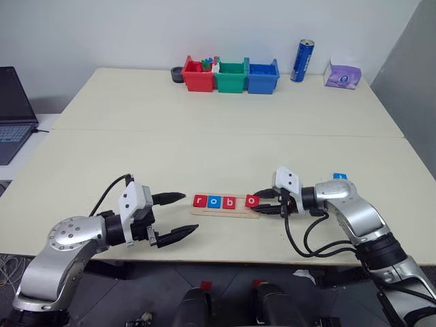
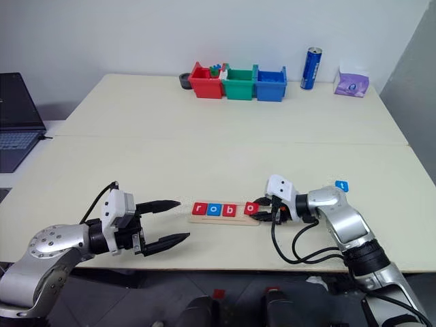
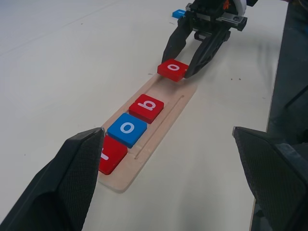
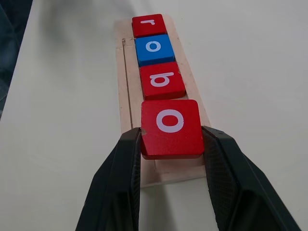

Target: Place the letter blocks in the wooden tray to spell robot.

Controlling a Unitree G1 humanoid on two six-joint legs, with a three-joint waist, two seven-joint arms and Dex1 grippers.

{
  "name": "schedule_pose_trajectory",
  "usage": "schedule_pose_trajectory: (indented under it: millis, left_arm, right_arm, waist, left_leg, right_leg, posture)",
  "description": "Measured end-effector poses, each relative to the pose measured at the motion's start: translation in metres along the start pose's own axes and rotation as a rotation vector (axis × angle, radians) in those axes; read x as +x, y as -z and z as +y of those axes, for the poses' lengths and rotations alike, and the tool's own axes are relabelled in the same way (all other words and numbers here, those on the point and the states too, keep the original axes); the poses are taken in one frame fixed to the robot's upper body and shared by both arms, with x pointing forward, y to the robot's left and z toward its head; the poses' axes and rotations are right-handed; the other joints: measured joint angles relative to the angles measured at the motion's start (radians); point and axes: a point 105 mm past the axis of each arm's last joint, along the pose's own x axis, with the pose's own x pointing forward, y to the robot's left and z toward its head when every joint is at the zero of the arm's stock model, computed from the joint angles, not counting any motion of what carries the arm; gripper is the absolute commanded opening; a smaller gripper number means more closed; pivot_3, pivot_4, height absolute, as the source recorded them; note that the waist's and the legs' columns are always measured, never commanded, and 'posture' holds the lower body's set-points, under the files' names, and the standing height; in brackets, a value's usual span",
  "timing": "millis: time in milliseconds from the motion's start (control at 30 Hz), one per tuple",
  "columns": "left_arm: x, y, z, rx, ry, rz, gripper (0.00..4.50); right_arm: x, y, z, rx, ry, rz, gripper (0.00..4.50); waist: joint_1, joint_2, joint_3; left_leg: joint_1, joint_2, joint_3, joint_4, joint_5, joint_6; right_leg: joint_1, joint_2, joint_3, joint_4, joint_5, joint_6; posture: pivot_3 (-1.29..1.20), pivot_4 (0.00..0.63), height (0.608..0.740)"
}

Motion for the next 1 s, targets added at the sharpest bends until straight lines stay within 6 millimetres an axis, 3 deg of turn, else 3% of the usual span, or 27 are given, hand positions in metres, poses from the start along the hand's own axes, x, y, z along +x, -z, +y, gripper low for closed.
schedule_pose_trajectory:
  millis: [133,300,1000]
  left_arm:
    - [-0.003,-0.002,0.002,0.007,-0.03,-0.002,4.5]
    - [-0.003,-0.006,0.002,0.024,-0.043,-0.007,4.5]
    - [-0.008,-0.008,0.0,0.019,-0.065,-0.005,4.5]
  right_arm:
    - [0.008,0.009,0.002,-0.011,-0.02,0.031,1.44]
    - [0.015,-0.001,-0.001,-0.049,-0.029,0.011,1.44]
    - [0.027,-0.006,-0.004,-0.1,-0.067,0.019,1.44]
  waist:
    - [-0.004,0.0,0.0]
    - [-0.005,0.0,0.0]
    - [-0.005,0.0,0.0]
  left_leg:
    - [0.0,0.0,0.0,0.0,0.0,0.0]
    - [0.0,0.0,-0.001,-0.001,0.0,0.0]
    - [0.0,0.0,-0.001,-0.001,0.0,0.0]
  right_leg:
    - [0.0,0.001,0.0,0.0,0.0,0.0]
    - [0.0,0.002,-0.001,0.001,0.0,0.0]
    - [-0.001,0.002,-0.001,0.0,0.0,0.0]
  posture:
    - [0.0,0.15,0.74]
    - [0.0,0.15,0.74]
    - [0.0,0.15,0.74]
